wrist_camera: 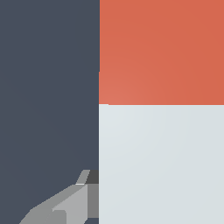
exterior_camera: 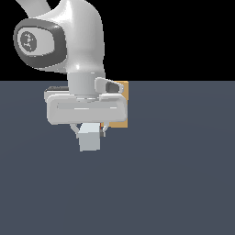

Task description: Insert the peg into the horizontal hole in a box.

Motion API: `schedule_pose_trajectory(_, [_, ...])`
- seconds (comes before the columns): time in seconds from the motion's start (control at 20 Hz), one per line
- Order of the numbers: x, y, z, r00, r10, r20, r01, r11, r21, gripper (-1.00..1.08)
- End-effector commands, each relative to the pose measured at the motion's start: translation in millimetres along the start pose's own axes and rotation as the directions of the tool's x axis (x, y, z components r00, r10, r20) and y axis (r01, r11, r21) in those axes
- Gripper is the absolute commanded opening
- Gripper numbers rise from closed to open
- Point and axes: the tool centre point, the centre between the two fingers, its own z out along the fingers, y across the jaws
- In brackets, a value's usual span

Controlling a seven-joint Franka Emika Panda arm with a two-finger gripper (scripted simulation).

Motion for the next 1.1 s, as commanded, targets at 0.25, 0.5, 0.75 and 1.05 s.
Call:
schedule_pose_trajectory(0.25, [14,-7,-7,0.992,0.125,0.0,-0.125,0.992,-0.004,-1.0])
schedule_pose_trajectory(0.5, [19,-9,-9,0.986,0.167,0.0,-0.167,0.986,-0.004,-1.0])
schedule_pose_trajectory(0.75, [21,-10,-9,0.984,0.178,0.0,-0.178,0.984,-0.004,-1.0])
schedule_pose_trajectory(1.05, [22,-8,-11,0.984,0.179,-0.001,-0.179,0.984,-0.007,-1.0])
